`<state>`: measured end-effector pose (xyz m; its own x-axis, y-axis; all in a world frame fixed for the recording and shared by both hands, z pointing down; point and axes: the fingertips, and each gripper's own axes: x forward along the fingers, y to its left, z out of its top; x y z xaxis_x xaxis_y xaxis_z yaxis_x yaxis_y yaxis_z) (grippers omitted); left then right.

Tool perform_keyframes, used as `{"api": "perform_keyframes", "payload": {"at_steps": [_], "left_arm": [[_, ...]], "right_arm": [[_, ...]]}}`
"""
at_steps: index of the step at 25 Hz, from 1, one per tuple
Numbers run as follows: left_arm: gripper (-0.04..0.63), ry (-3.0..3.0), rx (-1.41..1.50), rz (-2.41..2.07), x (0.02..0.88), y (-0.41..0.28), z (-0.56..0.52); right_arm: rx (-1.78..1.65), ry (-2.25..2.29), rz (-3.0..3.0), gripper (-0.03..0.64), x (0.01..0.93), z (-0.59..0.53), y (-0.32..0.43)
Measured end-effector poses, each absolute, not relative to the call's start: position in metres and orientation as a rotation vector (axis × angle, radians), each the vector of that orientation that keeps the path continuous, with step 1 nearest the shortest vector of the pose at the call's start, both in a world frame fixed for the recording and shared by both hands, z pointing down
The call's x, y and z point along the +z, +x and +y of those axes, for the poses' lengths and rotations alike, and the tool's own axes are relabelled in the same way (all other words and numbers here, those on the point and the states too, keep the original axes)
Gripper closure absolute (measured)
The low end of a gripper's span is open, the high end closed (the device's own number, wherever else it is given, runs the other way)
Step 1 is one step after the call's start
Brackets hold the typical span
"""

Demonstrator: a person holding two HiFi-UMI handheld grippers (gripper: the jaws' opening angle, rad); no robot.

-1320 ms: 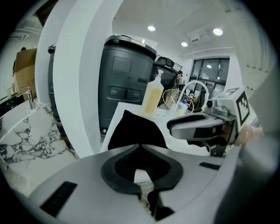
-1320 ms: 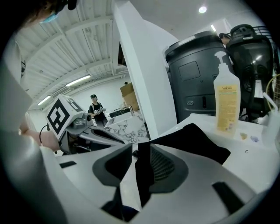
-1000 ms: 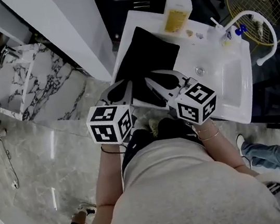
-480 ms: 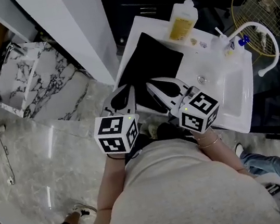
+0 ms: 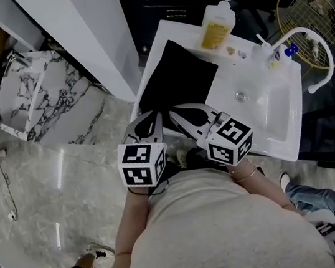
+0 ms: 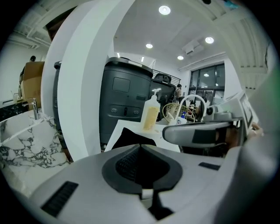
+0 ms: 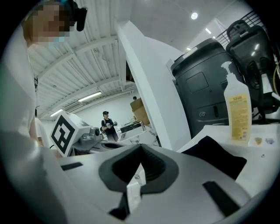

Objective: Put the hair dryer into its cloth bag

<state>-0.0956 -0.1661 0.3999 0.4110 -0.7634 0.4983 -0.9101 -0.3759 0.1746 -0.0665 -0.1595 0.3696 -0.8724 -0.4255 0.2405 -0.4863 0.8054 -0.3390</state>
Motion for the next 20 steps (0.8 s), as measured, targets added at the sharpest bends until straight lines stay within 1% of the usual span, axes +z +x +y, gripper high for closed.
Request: {"api": "perform_keyframes", "payload": {"at_steps": [20], "left_arm": [[0.586, 2.208, 0.44, -1.388, 0.405, -0.092, -0.157]], "right_arm": [[0.646, 0.689, -2.824, 0.618, 0.38, -0.149, -0.064]]}}
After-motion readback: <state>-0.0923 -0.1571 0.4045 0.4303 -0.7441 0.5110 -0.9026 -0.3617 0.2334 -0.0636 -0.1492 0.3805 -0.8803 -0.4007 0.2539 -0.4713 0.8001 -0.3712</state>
